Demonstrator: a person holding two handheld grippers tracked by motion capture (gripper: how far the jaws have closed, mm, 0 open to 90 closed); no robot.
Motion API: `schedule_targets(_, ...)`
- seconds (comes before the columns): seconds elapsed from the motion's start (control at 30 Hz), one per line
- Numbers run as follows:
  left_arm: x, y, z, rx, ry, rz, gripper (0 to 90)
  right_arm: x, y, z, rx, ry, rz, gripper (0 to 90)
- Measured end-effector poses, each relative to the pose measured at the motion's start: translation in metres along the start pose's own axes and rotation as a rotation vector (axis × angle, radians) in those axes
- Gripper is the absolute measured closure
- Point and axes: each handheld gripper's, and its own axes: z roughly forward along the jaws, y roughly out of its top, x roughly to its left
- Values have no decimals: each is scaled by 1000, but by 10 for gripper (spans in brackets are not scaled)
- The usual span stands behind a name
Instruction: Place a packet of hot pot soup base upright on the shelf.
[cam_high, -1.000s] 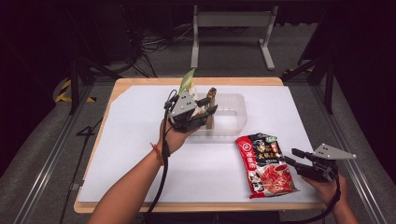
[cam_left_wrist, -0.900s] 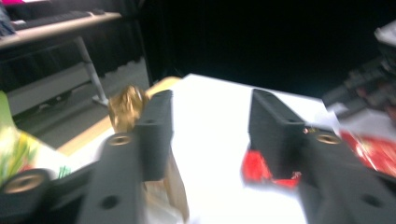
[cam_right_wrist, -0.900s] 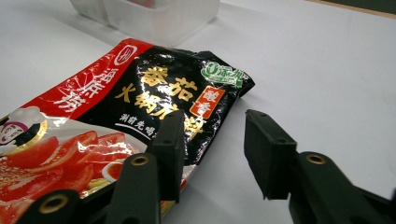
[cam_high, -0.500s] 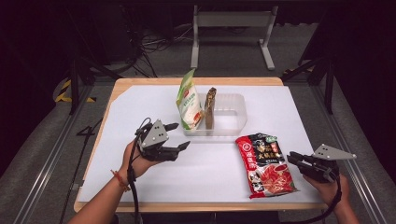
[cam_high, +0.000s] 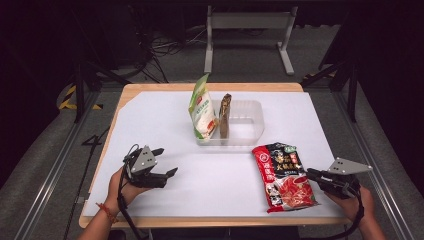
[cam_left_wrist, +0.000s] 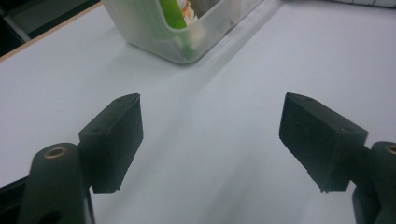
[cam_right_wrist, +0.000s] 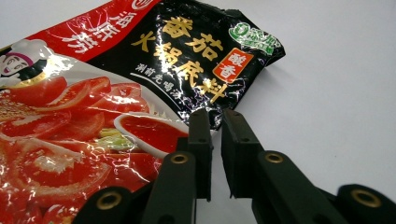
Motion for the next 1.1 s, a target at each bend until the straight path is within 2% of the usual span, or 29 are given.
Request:
schedule_targets(0.03, 2, -5, -1, -4, -17, -26, 229, 0, 1, 0, 4, 2, 0, 833)
schedule_targets(0.1, 6, -10, -2, 2, -29, -50, 233, 1, 1, -2, 10, 3, -4, 838)
schedule_targets(0.13, 8, -11, -3, 0, -35, -58, 237, 2, 0, -2, 15, -5, 0, 836)
schedule_targets(0.17, 10, -13, -3, -10, -42, -89, 241, 2, -1, -2, 19, -14, 0, 831)
schedule_targets(0.2, 12, -15, -3, -13, -46, -115, 240, 2, -1, -3, 21, -42, 2, 832)
schedule_targets(0.23, 13, -16, -3, -17, -48, -122, 235, 1, -2, -4, 17, -51, 11, 835)
schedule_targets(0.27, 11, -17, -3, -18, -32, -124, 205, -1, -3, -5, 8, -54, 26, 842)
schedule_targets(0.3, 10, -17, -2, -9, -7, -109, 160, -2, -3, -5, 9, -51, 32, 850)
schedule_targets(0.47, 8, -15, -3, -20, 9, -100, 169, 2, -6, 0, 57, -17, 14, 877)
schedule_targets(0.6, 9, -16, -1, -14, 9, -101, 166, 3, -5, 1, 78, -10, 11, 894)
schedule_targets(0.77, 11, -17, 0, -7, 8, -105, 160, 1, -7, 3, 96, -6, 39, 900)
schedule_targets(0.93, 11, -16, -1, -25, -8, -127, 177, -1, -11, 2, 94, 37, 63, 900)
schedule_targets(0.97, 11, -16, -1, -25, -11, -132, 173, -1, -11, 3, 105, 60, 62, 900)
schedule_targets(1.0, 11, -16, 0, -25, -13, -129, 171, 3, -12, 5, 114, 84, 26, 900)
schedule_targets(1.1, 9, -14, 1, -20, -18, -121, 169, 10, -8, 6, 124, 65, -12, 900)
